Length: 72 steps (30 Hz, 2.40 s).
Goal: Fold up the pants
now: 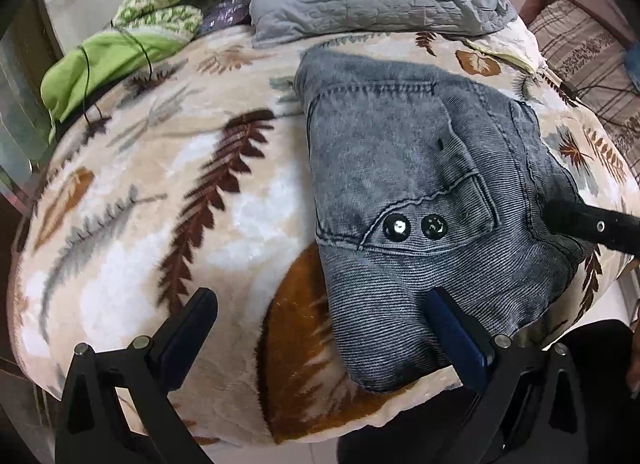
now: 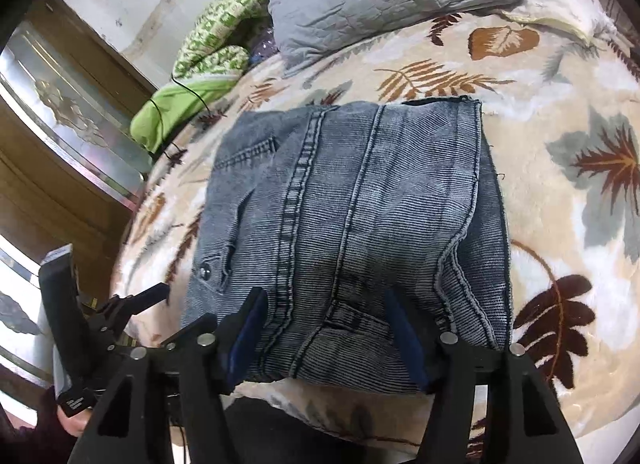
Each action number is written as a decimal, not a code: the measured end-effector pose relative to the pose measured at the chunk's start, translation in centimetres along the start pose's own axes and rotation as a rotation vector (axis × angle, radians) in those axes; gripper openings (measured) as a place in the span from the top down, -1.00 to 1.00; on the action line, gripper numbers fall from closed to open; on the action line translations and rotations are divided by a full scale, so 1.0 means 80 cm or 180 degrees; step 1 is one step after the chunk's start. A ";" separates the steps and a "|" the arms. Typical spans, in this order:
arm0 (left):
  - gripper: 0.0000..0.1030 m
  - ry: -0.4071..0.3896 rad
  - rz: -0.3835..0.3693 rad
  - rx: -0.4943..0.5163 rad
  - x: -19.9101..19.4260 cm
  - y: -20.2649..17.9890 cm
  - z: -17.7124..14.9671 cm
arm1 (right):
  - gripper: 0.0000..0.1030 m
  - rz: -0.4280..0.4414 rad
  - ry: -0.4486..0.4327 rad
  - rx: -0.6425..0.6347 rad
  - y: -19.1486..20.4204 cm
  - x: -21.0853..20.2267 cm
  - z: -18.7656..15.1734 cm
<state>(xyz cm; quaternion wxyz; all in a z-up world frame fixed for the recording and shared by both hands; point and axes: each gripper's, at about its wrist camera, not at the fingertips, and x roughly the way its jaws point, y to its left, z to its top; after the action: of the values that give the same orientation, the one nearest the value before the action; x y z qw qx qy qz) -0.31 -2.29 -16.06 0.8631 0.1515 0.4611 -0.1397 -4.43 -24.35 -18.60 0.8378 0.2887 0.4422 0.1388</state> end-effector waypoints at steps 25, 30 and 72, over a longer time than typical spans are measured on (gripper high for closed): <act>-1.00 0.0249 -0.0641 -0.0631 0.022 0.079 0.051 | -0.37 -0.0019 -0.0246 0.0719 -0.112 -0.041 0.036; -1.00 0.0232 -0.0702 -0.0491 0.034 0.055 0.060 | -0.38 0.0167 -0.0093 0.0789 -0.121 -0.010 0.041; -1.00 0.0089 -0.0696 -0.0148 0.052 0.008 0.065 | -0.50 0.0306 0.0118 0.0418 -0.077 0.031 0.056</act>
<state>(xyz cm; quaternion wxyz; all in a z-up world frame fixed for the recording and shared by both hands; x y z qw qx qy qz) 6.05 -4.15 -16.70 0.8395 0.0822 0.4900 -0.2202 0.52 -29.65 -21.99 0.8011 0.3613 0.4513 0.1548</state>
